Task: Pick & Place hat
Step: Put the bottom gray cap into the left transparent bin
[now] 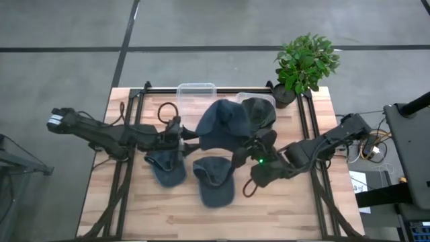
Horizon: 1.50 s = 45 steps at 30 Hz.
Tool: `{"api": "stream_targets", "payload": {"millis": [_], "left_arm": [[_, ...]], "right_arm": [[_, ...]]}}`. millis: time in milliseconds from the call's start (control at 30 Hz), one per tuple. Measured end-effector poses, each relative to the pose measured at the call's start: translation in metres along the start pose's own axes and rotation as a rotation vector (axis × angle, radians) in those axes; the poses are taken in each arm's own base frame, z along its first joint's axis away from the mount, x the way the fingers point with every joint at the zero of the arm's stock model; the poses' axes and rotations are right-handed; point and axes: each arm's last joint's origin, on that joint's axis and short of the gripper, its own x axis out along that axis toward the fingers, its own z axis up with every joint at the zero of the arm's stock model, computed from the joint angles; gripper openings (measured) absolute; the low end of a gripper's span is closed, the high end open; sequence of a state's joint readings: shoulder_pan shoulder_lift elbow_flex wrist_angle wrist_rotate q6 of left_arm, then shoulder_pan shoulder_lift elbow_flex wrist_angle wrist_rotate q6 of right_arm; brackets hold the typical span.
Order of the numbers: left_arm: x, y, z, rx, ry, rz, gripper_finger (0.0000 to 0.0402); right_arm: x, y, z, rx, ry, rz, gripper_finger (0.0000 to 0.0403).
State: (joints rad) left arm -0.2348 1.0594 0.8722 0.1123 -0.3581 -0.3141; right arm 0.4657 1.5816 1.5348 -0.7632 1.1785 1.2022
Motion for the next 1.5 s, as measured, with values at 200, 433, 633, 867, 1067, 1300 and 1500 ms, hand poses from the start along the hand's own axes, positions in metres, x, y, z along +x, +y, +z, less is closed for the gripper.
{"api": "stream_targets", "payload": {"millis": [200, 433, 633, 867, 1067, 1300, 1500], "left_arm": [[0.010, 0.001, -0.009, -0.008, 0.017, 0.082, 0.0185], [0.014, 0.003, -0.013, -0.039, 0.004, 0.156, 0.0149], [0.014, 0.002, -0.009, -0.060, -0.027, 0.150, 0.0017], [0.015, 0.001, -0.009, -0.084, -0.039, 0.143, 0.0006], [0.014, 0.002, -0.010, -0.096, -0.042, 0.172, 0.0005], [0.014, 0.004, -0.009, -0.115, -0.060, 0.220, 0.0005], [0.013, 0.007, -0.009, -0.149, -0.091, 0.305, 0.0005]], "right_arm": [[0.005, 0.019, -0.001, -0.065, -0.002, -0.002, 0.0011], [0.004, 0.023, 0.002, -0.072, 0.001, 0.007, 0.0012], [0.004, 0.024, 0.001, -0.063, 0.041, 0.026, 0.0013], [0.004, 0.024, 0.001, -0.124, 0.044, 0.032, 0.0013], [0.002, 0.024, 0.003, -0.228, 0.102, 0.072, 0.0019], [0.001, 0.022, 0.007, -0.264, 0.153, 0.105, 0.0080], [-0.007, 0.019, 0.016, -0.331, 0.159, 0.140, 0.0135]]}}
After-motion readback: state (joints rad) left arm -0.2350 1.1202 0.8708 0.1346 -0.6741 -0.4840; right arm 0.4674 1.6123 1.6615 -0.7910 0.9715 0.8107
